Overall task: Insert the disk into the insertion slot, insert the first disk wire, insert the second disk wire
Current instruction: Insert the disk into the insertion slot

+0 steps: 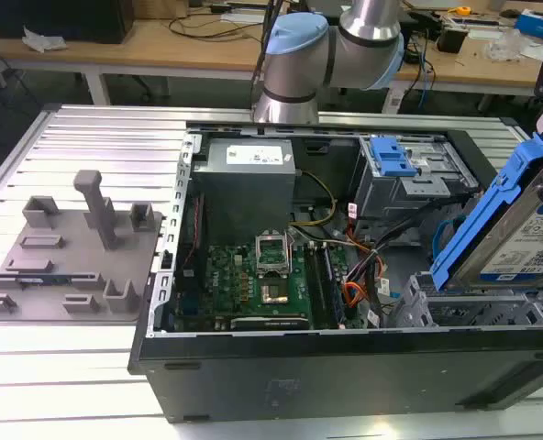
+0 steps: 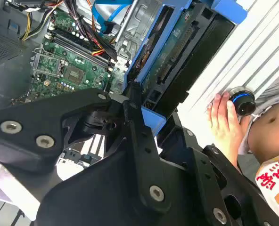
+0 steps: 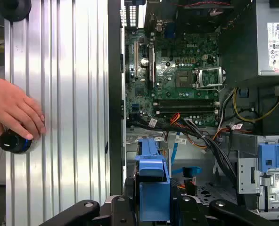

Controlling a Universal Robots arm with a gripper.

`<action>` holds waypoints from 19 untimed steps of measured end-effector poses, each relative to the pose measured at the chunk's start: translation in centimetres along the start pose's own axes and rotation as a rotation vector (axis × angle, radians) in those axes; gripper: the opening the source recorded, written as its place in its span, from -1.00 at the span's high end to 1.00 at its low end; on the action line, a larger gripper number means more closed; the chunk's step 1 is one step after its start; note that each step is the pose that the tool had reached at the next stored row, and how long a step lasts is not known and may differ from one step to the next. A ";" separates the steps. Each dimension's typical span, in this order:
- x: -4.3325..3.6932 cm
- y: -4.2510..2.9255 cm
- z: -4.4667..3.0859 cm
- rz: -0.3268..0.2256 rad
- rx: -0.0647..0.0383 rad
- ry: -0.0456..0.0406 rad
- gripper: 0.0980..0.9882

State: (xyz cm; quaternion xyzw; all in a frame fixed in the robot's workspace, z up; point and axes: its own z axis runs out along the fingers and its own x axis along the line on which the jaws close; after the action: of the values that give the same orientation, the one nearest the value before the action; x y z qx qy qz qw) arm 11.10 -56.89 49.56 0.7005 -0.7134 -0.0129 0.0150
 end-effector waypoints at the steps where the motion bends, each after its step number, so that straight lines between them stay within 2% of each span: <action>1: 0.00 0.00 0.00 0.000 0.000 0.0000 0.40; 12: 0.00 0.00 0.00 0.000 0.000 -0.0001 0.40; 13: 0.00 0.00 -0.01 0.000 0.000 -0.0022 0.40; 15: 0.00 0.00 0.00 0.000 0.000 -0.0126 0.40; 19: 0.00 0.00 0.00 -0.002 0.000 -0.0400 0.40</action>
State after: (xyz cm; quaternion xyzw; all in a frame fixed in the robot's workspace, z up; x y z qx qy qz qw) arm 11.10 -56.89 49.56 0.7007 -0.7129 -0.0270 0.0008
